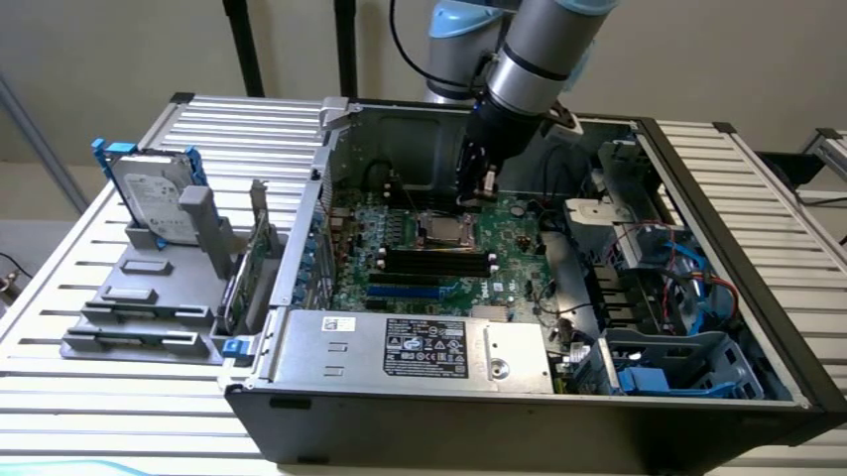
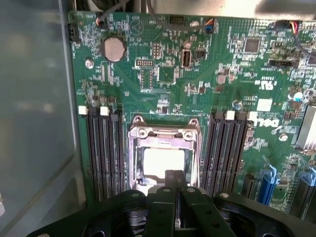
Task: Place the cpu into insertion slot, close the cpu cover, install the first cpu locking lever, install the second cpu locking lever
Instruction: 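Close the cpu cover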
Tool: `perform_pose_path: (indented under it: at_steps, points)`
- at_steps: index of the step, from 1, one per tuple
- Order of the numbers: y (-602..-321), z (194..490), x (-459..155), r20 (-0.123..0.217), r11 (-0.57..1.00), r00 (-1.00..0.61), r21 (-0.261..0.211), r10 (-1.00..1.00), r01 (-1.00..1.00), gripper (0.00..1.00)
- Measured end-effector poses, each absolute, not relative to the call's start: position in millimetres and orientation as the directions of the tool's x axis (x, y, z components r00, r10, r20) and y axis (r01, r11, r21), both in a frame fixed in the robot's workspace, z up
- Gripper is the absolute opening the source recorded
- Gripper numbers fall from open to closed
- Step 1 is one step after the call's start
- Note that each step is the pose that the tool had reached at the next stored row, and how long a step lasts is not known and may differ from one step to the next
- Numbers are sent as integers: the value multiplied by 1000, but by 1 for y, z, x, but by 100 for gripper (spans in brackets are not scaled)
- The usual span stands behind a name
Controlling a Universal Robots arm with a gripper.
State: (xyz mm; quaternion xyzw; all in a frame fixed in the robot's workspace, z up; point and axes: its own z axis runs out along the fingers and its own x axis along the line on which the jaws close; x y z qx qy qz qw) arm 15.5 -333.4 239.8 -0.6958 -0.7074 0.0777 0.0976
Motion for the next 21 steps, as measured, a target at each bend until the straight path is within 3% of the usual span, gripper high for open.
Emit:
perform_pose_path:
  at_steps: [21]
  points:
    - [-337,215,-27,51,23,-10,-248,999,968,11]
